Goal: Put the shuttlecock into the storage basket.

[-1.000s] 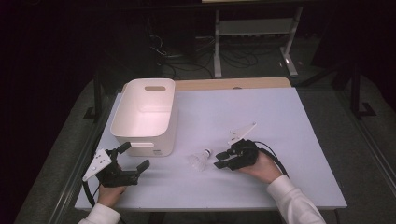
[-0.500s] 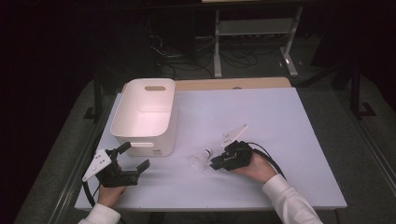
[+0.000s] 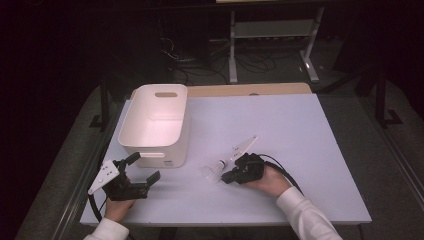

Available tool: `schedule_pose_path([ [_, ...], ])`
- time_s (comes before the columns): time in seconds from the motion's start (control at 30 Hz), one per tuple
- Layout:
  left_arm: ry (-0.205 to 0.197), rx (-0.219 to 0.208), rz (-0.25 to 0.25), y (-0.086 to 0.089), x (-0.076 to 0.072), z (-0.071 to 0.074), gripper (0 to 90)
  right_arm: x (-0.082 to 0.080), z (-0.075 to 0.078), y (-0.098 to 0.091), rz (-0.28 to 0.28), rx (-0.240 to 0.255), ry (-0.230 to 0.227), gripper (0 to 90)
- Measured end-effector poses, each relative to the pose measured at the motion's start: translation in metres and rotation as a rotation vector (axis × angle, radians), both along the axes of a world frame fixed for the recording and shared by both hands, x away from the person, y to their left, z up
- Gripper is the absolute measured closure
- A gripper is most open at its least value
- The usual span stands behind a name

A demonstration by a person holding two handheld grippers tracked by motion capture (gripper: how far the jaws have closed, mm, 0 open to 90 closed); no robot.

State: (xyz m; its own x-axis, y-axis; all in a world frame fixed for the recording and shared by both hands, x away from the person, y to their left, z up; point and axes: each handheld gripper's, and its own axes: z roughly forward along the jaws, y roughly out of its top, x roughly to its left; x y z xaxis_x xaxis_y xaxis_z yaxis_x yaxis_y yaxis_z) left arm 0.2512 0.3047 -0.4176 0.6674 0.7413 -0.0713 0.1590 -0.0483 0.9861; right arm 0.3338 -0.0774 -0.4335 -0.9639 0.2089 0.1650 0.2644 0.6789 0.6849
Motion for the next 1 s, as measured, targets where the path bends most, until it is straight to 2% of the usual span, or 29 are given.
schedule_pose_path([
  [0.23, 0.0, -0.005, -0.001, 0.0, 0.0, 0.0, 0.0, 0.0, -0.006, 0.008, 0.016, -0.028, 0.009, 85.7],
  [0.4, 0.0, -0.005, -0.002, 0.0, 0.0, 0.0, 0.0, 0.0, -0.007, 0.012, 0.02, -0.018, 0.001, 88.1],
  [1.0, -0.001, -0.004, -0.001, 0.0, 0.0, 0.0, 0.0, 0.002, -0.006, 0.019, 0.01, -0.006, -0.011, 88.5],
])
